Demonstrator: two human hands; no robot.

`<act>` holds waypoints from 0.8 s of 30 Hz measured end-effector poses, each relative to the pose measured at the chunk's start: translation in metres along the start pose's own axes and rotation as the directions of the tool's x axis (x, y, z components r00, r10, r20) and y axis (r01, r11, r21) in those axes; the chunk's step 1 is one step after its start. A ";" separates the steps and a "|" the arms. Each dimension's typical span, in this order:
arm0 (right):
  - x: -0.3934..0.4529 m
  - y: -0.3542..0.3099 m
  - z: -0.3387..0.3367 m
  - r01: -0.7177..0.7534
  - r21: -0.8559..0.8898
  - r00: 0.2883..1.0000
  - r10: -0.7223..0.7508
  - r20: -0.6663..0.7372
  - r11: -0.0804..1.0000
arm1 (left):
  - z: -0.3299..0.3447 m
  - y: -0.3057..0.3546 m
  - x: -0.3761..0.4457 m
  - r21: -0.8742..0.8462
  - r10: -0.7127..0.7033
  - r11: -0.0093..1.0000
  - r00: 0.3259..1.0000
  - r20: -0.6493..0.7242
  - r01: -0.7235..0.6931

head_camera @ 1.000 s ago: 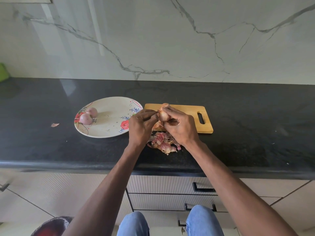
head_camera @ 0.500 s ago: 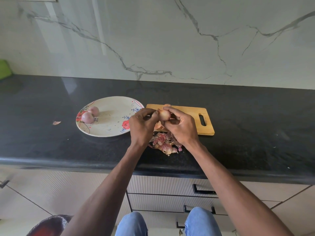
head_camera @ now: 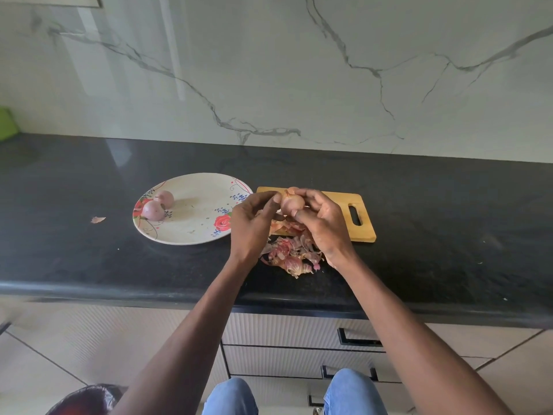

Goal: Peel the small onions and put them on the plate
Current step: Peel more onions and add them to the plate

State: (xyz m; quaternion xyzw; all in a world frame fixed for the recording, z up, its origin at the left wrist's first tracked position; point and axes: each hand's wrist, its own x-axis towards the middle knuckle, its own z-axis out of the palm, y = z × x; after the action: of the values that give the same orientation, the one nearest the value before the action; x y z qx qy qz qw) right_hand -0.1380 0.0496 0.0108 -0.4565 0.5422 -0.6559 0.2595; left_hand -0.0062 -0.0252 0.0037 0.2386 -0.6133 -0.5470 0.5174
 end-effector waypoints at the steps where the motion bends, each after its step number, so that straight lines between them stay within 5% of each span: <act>1: 0.000 0.000 0.000 0.004 -0.012 1.000 -0.004 0.003 1.000 | 0.000 -0.002 0.000 0.062 0.030 0.998 1.000 0.010 -0.030; 7: -0.001 0.003 0.004 0.095 -0.135 0.995 -0.091 0.031 0.986 | -0.001 -0.002 0.000 0.175 0.108 0.980 0.993 -0.042 -0.099; 13: -0.002 0.002 0.005 0.036 -0.033 0.998 -0.034 0.052 0.999 | 0.002 -0.005 0.000 0.241 0.166 0.958 0.986 -0.030 -0.154; 19: 0.000 -0.003 0.001 -0.144 0.234 0.985 0.116 0.129 0.962 | 0.002 -0.004 0.000 0.149 0.118 0.982 0.993 -0.006 -0.116; 24: -0.001 -0.006 0.001 -0.115 0.215 0.990 0.095 0.102 0.970 | 0.000 0.000 0.000 0.004 0.056 0.998 0.997 0.059 -0.056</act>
State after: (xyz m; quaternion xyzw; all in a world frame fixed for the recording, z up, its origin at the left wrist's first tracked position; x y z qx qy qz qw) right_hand -0.1360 0.0517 0.0159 -0.4250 0.4774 -0.6757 0.3674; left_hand -0.0061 -0.0251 0.0042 0.2066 -0.6362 -0.5372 0.5138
